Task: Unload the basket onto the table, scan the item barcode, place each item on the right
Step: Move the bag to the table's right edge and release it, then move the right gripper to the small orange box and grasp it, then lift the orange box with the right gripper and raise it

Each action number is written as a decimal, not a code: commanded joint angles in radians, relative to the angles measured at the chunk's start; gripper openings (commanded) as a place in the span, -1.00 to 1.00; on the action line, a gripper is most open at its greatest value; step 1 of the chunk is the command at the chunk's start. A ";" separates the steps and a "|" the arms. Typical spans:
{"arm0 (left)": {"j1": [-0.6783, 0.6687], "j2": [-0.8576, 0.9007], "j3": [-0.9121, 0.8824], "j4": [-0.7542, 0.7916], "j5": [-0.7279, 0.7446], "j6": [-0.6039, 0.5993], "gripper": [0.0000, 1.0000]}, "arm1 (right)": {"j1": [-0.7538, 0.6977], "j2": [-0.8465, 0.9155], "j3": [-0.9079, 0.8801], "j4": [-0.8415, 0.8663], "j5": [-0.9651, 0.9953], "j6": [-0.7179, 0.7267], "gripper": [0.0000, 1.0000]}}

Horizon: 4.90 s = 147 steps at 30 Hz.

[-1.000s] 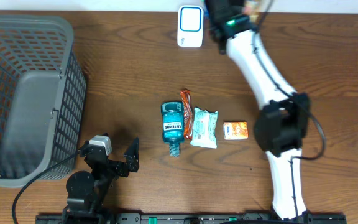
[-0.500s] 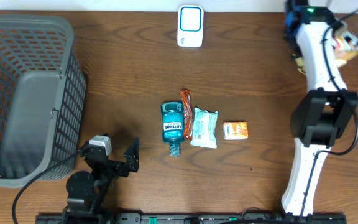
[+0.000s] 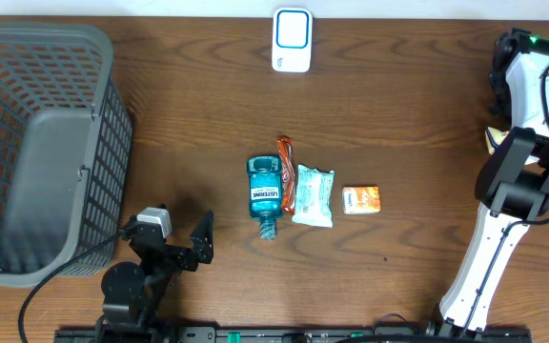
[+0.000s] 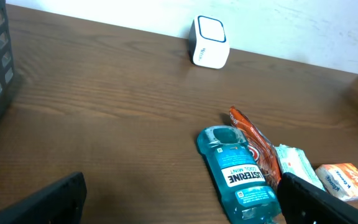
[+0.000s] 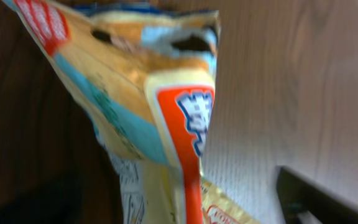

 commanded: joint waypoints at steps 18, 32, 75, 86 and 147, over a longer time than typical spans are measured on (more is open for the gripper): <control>0.002 -0.007 -0.015 -0.026 0.013 -0.002 0.96 | 0.313 -0.435 0.004 -0.047 -0.397 -0.172 0.98; 0.002 -0.007 -0.015 -0.026 0.013 -0.002 0.96 | 0.608 -0.605 0.003 -0.293 -0.599 -0.505 0.99; 0.002 -0.007 -0.015 -0.026 0.013 -0.002 0.96 | 0.784 -1.196 -1.544 0.768 -0.576 0.287 0.41; 0.002 -0.007 -0.015 -0.026 0.013 -0.002 0.95 | 0.777 -1.170 -1.659 0.936 -0.470 0.340 0.27; 0.002 -0.007 -0.015 -0.026 0.013 -0.002 0.96 | 0.757 -1.097 -1.679 2.526 -1.518 -0.501 -0.98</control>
